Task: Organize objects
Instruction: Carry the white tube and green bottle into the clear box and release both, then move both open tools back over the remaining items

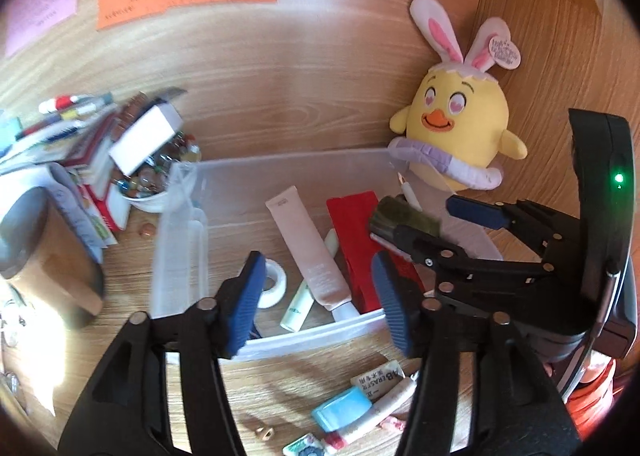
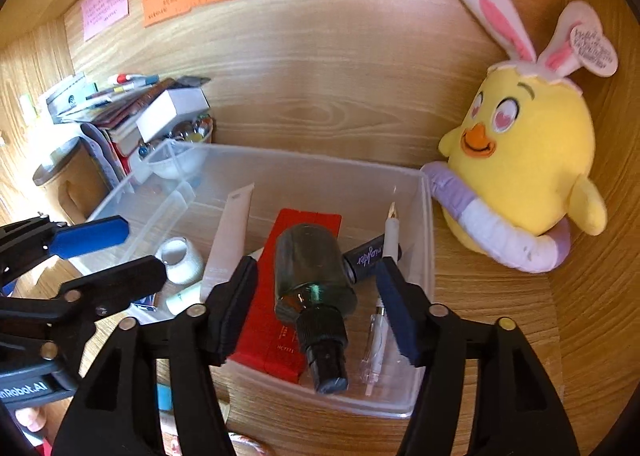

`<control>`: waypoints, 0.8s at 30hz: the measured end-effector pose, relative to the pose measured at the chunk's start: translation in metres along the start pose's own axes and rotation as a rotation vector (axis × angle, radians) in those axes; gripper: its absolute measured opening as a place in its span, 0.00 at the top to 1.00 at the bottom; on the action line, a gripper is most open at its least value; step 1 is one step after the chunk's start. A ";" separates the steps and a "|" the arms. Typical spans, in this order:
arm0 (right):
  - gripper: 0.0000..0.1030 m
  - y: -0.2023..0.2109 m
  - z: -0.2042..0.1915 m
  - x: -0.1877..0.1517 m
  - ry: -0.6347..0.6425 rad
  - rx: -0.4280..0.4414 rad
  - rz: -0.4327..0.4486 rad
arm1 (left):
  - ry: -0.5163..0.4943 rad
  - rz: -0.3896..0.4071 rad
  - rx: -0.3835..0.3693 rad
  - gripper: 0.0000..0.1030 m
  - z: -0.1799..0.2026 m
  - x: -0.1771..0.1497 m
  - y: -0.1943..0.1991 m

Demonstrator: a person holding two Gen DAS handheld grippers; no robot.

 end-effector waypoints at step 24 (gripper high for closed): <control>0.15 0.085 -0.027 -0.050 0.074 0.093 0.140 | 0.042 0.059 0.088 0.04 -0.023 -0.074 0.059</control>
Point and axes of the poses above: each gripper's, at about its wrist camera, not at the fingertips, and y roughly against the way its jaws point, z to its right, x to its top, the point moved 5 cm from there along -y, roughly the way its jaws point, and after that the axes turned 14 degrees about -z, right-handed, at the moved point
